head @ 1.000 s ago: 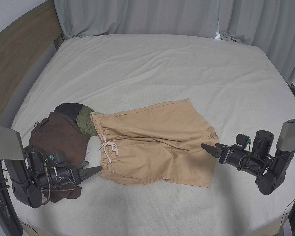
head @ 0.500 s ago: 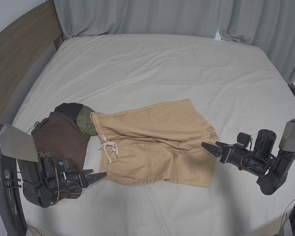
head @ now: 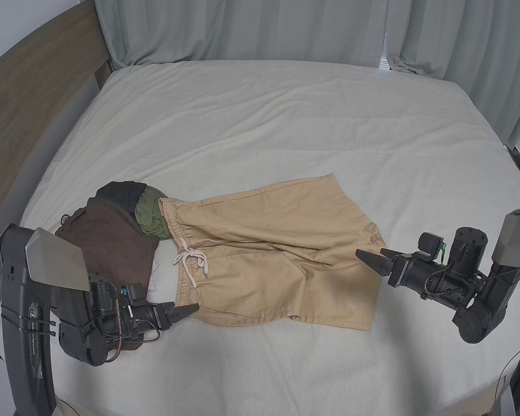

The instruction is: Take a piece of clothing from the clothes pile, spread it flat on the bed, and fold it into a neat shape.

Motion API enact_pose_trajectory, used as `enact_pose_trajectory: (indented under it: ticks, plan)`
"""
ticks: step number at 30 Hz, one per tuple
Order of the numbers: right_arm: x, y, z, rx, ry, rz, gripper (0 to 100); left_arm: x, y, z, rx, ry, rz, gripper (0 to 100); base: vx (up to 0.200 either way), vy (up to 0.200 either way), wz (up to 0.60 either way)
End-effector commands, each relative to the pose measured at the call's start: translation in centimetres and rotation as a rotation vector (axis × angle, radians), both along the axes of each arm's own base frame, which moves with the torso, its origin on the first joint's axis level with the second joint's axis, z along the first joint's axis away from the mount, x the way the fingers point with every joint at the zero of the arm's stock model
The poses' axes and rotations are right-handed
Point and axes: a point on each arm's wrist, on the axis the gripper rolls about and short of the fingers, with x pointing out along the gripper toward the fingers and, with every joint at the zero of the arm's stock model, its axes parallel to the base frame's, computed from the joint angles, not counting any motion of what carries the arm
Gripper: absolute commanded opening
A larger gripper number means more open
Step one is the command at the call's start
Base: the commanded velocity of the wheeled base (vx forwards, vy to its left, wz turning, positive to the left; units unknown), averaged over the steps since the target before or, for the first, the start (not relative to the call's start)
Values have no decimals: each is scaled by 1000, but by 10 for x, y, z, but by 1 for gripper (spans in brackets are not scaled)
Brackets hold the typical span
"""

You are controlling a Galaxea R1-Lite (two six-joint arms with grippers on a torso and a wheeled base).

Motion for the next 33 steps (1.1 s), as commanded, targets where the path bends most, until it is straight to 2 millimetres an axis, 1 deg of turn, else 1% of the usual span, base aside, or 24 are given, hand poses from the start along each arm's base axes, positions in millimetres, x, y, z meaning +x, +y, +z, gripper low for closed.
enact_pose_trajectory:
  ticks: [1, 9, 10, 15, 19, 25, 26, 29, 33]
  plan:
    - [0, 0, 0, 0, 1, 1, 100, 6, -9, -7, -19, 14, -8, 100, 0, 0, 0]
    - [0, 0, 0, 0, 1, -1, 100, 8, -12, -9, -8, 16, 12, 100, 0, 0, 0]
    - [-1, 0, -1, -1, 4, -1, 100, 8, -11, -9, -7, 16, 15, 0, 0, 0, 0]
    - [-2, -2, -2, -5, 13, -4, 100, 8, -12, -11, -8, 18, 12, 0, 0, 0, 0]
    - [-12, -6, -8, -18, 56, -9, 100, 10, -12, -13, -6, 16, 11, 0, 0, 0, 0]
    - [-34, -23, -28, -101, 155, -11, 100, 10, -8, -11, -5, 9, 22, 0, 0, 0, 0]
    - [-36, -24, -30, -104, 165, -10, 100, 10, -8, -11, -5, 9, 22, 0, 0, 0, 0]
    - [-44, -31, -45, -125, 243, -10, 100, 11, -8, -11, -5, 6, 22, 0, 0, 0, 0]
    - [-50, -33, -57, -136, 311, -11, 100, 10, -8, -11, -2, 7, 21, 0, 0, 0, 0]
